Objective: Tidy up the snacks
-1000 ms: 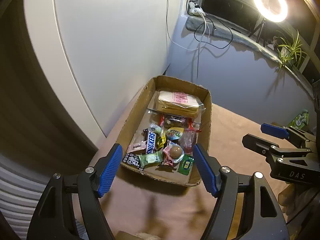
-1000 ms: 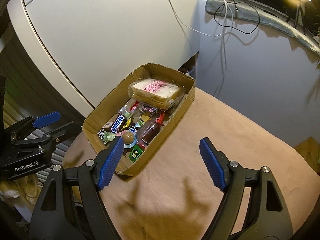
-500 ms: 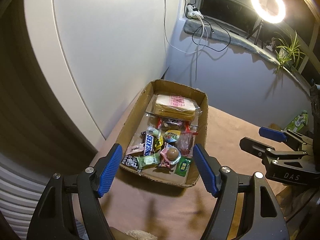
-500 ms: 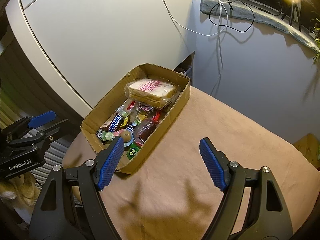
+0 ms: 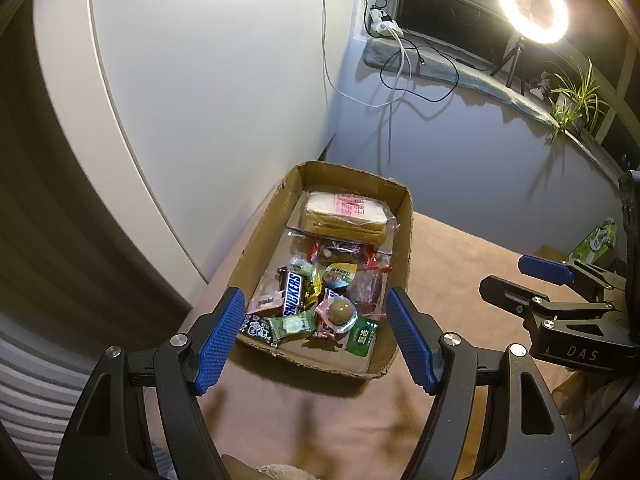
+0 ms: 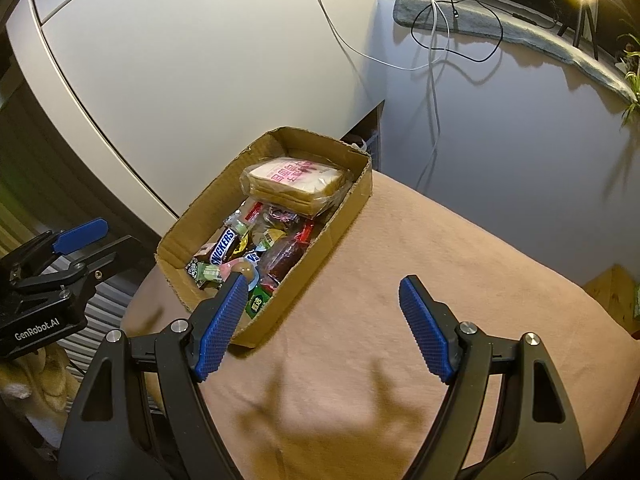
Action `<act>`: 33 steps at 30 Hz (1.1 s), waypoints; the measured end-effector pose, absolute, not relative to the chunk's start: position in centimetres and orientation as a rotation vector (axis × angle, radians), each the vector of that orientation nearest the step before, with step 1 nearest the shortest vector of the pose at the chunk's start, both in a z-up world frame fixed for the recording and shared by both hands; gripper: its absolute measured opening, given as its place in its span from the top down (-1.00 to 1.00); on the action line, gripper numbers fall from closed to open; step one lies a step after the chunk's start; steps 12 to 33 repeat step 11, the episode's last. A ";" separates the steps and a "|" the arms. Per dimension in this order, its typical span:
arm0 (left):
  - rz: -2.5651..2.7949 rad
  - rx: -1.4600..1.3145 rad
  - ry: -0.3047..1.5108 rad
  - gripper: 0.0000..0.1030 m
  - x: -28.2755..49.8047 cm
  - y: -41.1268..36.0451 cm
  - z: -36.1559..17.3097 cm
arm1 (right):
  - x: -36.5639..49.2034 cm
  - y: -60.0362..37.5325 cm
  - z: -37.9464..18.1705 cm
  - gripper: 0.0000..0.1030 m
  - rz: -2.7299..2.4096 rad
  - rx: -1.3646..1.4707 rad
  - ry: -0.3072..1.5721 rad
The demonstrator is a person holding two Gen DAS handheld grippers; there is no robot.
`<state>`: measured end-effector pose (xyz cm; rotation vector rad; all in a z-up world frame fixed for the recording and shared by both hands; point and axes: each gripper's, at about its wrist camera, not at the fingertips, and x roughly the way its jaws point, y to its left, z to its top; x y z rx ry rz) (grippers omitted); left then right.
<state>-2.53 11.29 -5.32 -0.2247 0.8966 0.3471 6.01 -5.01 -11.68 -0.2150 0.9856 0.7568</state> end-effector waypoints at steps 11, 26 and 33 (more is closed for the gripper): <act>0.352 -0.206 0.888 -0.42 -2.5 10.9 -5.2 | 6.5 -5.3 -11.8 -0.56 0.752 -0.207 0.998; 0.352 -0.206 0.888 -0.42 -2.5 10.9 -5.2 | 6.5 -5.3 -11.8 -0.56 0.752 -0.207 0.998; 0.352 -0.206 0.888 -0.42 -2.5 10.9 -5.2 | 6.5 -5.3 -11.8 -0.56 0.752 -0.207 0.998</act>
